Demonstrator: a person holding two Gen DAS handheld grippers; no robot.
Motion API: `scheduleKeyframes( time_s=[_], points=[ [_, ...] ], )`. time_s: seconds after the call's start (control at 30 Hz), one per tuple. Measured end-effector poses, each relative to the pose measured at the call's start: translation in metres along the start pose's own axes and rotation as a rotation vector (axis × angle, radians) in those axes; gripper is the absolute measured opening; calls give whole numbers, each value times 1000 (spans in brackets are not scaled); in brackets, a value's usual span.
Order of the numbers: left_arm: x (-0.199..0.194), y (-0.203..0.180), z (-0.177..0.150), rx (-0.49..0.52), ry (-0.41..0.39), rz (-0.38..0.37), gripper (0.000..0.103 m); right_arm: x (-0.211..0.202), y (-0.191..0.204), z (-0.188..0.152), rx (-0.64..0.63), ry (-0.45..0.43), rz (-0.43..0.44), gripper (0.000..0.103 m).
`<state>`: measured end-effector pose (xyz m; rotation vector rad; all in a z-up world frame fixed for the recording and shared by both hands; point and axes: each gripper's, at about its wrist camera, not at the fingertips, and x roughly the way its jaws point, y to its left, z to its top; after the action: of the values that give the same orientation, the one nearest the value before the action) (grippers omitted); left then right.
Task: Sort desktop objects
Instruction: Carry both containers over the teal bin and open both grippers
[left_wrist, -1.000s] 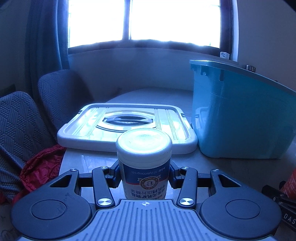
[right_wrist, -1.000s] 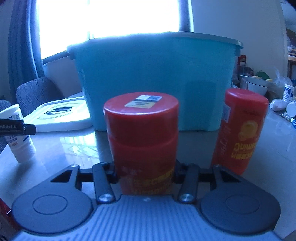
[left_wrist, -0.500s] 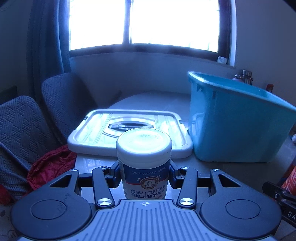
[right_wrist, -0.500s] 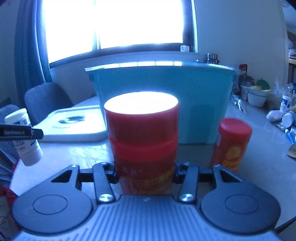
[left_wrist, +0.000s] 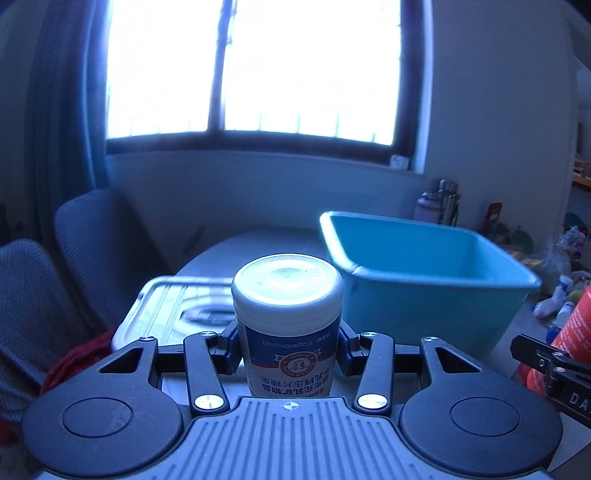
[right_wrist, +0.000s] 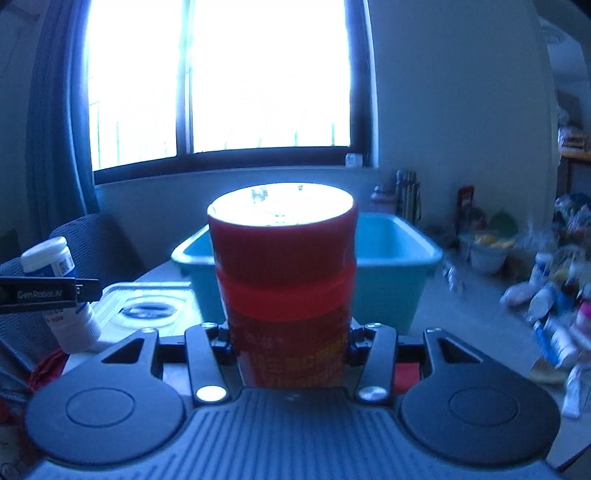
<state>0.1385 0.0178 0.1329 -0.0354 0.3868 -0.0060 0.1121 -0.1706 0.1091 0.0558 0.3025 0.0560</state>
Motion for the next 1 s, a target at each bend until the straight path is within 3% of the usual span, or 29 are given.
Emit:
scheduleKeyframes(
  time_s=[0.27,0.53,1.0],
  points=[
    [20,-36,42,0,-40,-53,48,21,-21,43,-17,-59,-18,50],
    [70,-72,79,1,-63,-89,48,68,-47,84,-24,-108,-25,50],
    [179,-108,103,-6,20,-87,48,172,-87,110,-40,-58,16,50]
  ],
)
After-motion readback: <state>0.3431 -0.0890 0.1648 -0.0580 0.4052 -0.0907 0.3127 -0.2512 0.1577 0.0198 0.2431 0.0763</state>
